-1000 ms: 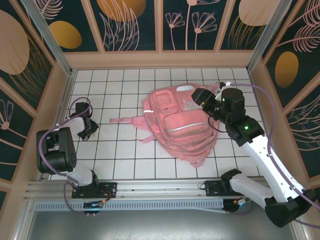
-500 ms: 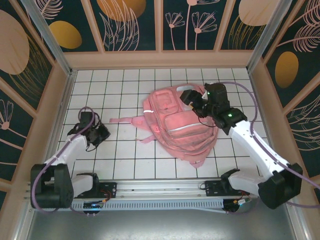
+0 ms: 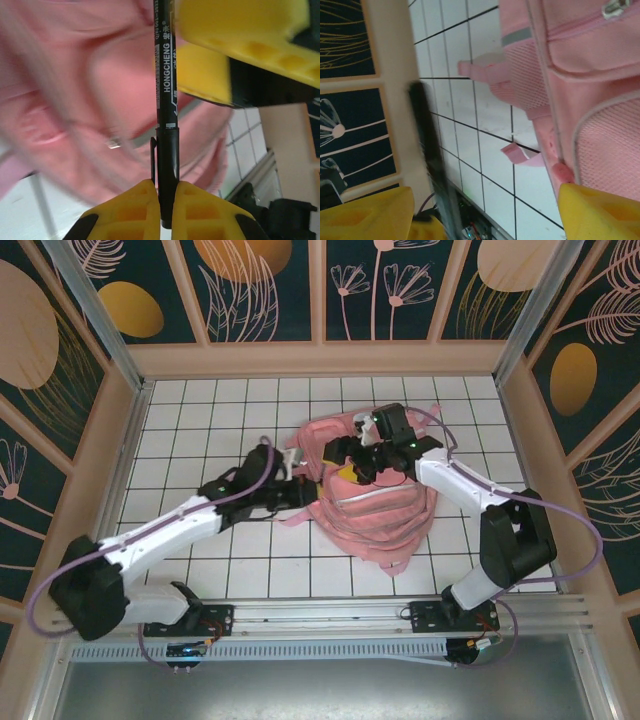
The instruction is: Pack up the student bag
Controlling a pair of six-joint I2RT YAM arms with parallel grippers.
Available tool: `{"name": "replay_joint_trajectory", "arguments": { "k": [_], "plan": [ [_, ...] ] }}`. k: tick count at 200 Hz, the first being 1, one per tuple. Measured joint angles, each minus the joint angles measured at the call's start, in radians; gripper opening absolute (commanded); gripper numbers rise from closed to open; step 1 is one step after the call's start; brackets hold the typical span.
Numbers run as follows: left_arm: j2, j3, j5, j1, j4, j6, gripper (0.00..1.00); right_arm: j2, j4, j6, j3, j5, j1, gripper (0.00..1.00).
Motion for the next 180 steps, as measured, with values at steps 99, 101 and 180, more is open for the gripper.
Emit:
{"name": "replay_joint_trajectory", "arguments": {
  "k": [99, 101, 180],
  "plan": [
    [0.093, 0.112, -0.029, -0.134, 0.1, 0.214, 0.78, -0.156, -0.069, -0.032, -0.072, -0.008, -0.198, 0.0],
    [0.09, 0.112, -0.034, -0.134, 0.099, 0.226, 0.78, -0.162, -0.074, -0.035, -0.072, -0.008, -0.208, 0.0],
    [0.24, 0.103, -0.145, -0.182, 0.066, 1.061, 0.99, -0.406, -0.347, -0.166, -0.036, 0.109, -0.539, 0.0]
  ]
}}
